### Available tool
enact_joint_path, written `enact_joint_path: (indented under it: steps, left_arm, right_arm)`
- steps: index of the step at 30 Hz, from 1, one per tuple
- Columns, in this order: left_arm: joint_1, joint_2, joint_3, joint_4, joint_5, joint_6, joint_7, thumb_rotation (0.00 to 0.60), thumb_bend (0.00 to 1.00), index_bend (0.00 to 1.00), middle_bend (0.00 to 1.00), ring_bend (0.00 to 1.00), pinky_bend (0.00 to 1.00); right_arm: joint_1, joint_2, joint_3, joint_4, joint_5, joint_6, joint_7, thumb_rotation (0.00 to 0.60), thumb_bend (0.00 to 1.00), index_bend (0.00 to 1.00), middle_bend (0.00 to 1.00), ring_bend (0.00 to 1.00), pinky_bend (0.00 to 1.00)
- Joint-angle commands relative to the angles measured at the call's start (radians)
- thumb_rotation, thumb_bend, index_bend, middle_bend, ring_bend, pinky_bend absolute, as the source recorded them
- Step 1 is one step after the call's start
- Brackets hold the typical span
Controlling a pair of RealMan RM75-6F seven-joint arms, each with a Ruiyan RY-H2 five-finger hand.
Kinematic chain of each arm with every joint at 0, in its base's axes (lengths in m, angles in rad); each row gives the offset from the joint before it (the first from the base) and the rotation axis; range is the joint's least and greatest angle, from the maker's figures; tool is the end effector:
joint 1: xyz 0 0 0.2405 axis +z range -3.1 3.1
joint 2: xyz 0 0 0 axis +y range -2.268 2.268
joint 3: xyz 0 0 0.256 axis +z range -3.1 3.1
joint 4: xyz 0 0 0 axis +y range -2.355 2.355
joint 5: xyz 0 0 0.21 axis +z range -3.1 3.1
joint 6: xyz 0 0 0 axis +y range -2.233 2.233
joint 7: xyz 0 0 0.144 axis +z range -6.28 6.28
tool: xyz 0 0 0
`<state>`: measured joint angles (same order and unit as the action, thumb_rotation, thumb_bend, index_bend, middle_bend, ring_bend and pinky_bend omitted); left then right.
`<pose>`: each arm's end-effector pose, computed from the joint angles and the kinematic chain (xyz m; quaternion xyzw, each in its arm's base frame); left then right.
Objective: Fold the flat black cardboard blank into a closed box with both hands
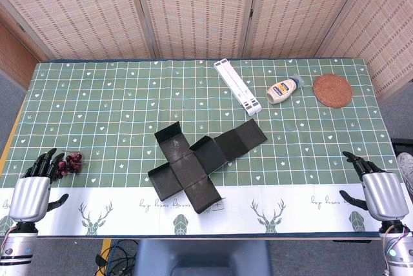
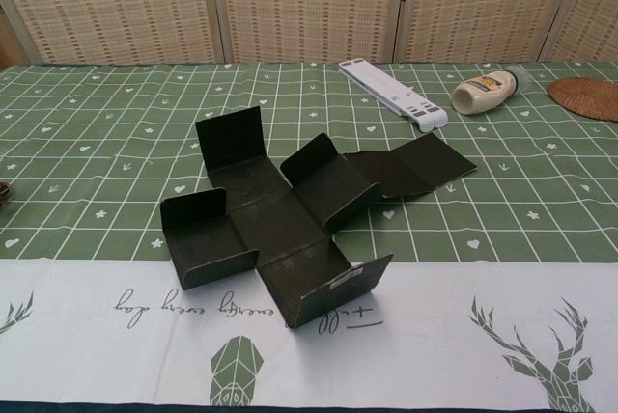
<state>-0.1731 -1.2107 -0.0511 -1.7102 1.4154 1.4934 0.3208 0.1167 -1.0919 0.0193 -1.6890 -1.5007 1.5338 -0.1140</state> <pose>-0.2761 0.2036 0.1269 -0.6160 -0.3432 -0.3591 0.6114 -0.2920 -0.1829 0.1630 0.6094 -0.3535 0.3845 0.5964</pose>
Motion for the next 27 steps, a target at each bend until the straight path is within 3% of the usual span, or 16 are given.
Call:
enact_joint_path:
  steps: [1, 7, 9, 11, 15, 19, 23, 27]
  left_arm:
    - [0.000, 0.000, -0.002, 0.000, 0.000, -0.003, -0.001, 0.600, 0.02, 0.12, 0.09, 0.10, 0.30]
    - [-0.001, 0.001, -0.010, 0.001, 0.006, -0.004, -0.008, 0.600, 0.02, 0.12, 0.09, 0.10, 0.30]
    - [-0.002, 0.001, -0.013, 0.001, 0.008, -0.004, -0.010, 0.600, 0.02, 0.12, 0.09, 0.10, 0.30]
    - [-0.002, 0.002, -0.014, 0.002, 0.012, -0.004, -0.012, 0.600, 0.02, 0.12, 0.09, 0.10, 0.30]
    - [0.001, 0.003, -0.014, 0.003, 0.018, -0.003, -0.015, 0.600, 0.02, 0.12, 0.09, 0.10, 0.30]
    - [0.007, 0.006, -0.015, 0.004, 0.017, 0.002, -0.020, 0.600, 0.02, 0.12, 0.09, 0.10, 0.29]
    - [0.012, 0.009, -0.016, 0.005, 0.016, 0.005, -0.024, 0.600, 0.02, 0.12, 0.09, 0.10, 0.29]
    - [0.014, 0.009, -0.017, 0.007, 0.013, 0.002, -0.024, 0.600, 0.02, 0.12, 0.09, 0.10, 0.29]
  right_arm:
    - [0.001, 0.004, 0.003, -0.007, -0.008, -0.005, -0.003, 0.600, 0.13, 0.17, 0.31, 0.41, 0.63]
    - [0.054, 0.034, 0.016, -0.055, -0.035, -0.084, -0.052, 0.600, 0.13, 0.17, 0.29, 0.42, 0.63]
    - [0.096, 0.060, 0.027, -0.098, -0.027, -0.151, -0.099, 0.600, 0.12, 0.15, 0.27, 0.49, 0.70]
    - [0.141, 0.081, 0.041, -0.141, -0.006, -0.226, -0.139, 0.600, 0.12, 0.11, 0.25, 0.63, 0.85]
    - [0.261, 0.112, 0.085, -0.219, 0.091, -0.417, -0.246, 0.600, 0.11, 0.00, 0.18, 0.73, 0.99]
    - [0.405, 0.099, 0.133, -0.240, 0.240, -0.607, -0.372, 0.600, 0.10, 0.00, 0.12, 0.74, 1.00]
    - [0.538, 0.037, 0.160, -0.188, 0.408, -0.740, -0.466, 0.600, 0.09, 0.00, 0.09, 0.74, 1.00]
    - [0.669, -0.051, 0.155, -0.087, 0.555, -0.827, -0.552, 0.600, 0.09, 0.00, 0.08, 0.74, 1.00]
